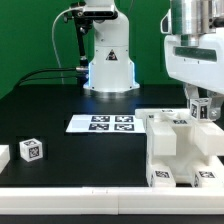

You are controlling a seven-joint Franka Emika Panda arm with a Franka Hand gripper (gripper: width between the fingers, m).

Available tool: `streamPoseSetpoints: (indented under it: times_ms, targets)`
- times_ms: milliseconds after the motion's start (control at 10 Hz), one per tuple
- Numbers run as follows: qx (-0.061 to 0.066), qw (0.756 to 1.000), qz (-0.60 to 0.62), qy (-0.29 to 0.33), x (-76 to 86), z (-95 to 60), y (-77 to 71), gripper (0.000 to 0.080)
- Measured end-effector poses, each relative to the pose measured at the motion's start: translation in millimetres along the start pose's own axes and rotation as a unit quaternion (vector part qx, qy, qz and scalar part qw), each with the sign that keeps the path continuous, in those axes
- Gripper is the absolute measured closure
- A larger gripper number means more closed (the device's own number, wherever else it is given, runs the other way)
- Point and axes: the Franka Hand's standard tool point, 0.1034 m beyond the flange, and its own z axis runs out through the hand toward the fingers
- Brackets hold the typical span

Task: Assemble chair

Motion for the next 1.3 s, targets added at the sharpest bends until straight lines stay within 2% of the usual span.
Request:
streamPoseSetpoints:
  times_ms: [100, 200, 300, 500, 700, 800, 900, 1000, 1300]
  targets:
    - [0.001, 0.999, -0.051, 0.000, -0.7, -1.1, -1.3, 0.0217]
    - [0.002, 0.993, -0.121, 0.000, 2.0, -2.0, -2.3, 0.0217]
    - [0.001, 0.977, -0.213, 0.000, 2.3, -2.6, -2.9, 0.0162]
    - [0.001, 0.960, -0.280, 0.006, -6.6, 0.3, 0.4, 0.0153]
    - [0.000, 0.936, -0.352, 0.007, -4.4, 1.2, 0.9, 0.0150]
    - [-0.005, 0.916, -0.401, 0.010, -5.0, 2.1, 1.4, 0.0150]
    - [-0.018, 0.868, -0.496, 0.017, -8.0, 4.4, 2.6, 0.0150]
    - [-0.022, 0.829, -0.559, 0.015, -2.8, 3.5, 2.2, 0.0150]
    - [-0.022, 0.831, -0.556, 0.016, 0.2, 3.4, 2.4, 0.0177]
